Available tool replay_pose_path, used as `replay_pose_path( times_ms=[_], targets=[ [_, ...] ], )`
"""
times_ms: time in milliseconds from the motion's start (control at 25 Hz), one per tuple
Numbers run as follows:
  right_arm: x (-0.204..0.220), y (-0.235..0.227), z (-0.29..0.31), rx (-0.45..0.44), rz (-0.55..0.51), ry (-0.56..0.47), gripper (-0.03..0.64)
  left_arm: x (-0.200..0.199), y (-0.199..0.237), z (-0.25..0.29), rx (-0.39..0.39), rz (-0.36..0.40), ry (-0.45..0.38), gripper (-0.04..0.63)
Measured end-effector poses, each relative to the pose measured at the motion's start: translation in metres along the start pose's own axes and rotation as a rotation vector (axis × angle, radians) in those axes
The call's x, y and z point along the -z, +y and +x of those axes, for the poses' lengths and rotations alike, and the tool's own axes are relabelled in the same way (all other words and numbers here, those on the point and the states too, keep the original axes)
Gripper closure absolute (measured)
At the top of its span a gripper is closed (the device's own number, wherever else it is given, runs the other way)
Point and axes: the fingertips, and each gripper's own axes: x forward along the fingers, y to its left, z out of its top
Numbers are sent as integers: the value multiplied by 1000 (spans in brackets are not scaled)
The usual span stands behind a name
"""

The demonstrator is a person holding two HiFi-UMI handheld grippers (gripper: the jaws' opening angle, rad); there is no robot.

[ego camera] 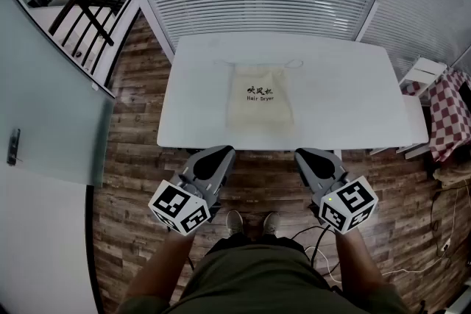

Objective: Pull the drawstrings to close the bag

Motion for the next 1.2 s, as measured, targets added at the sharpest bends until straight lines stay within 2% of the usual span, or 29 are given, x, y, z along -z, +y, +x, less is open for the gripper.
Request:
replay_pose_path(
  times_ms=[480, 880, 1200],
  targets=[
    [14, -36, -9, -8, 35, -4, 609, 7, -5, 16, -38, 10, 20, 589],
    [22, -69, -51, -14, 32, -2, 609, 17, -29, 22, -98, 22, 25, 589],
    [23, -82, -58, -31, 33, -12, 609, 14, -38, 35, -107, 44, 21, 589]
  ],
)
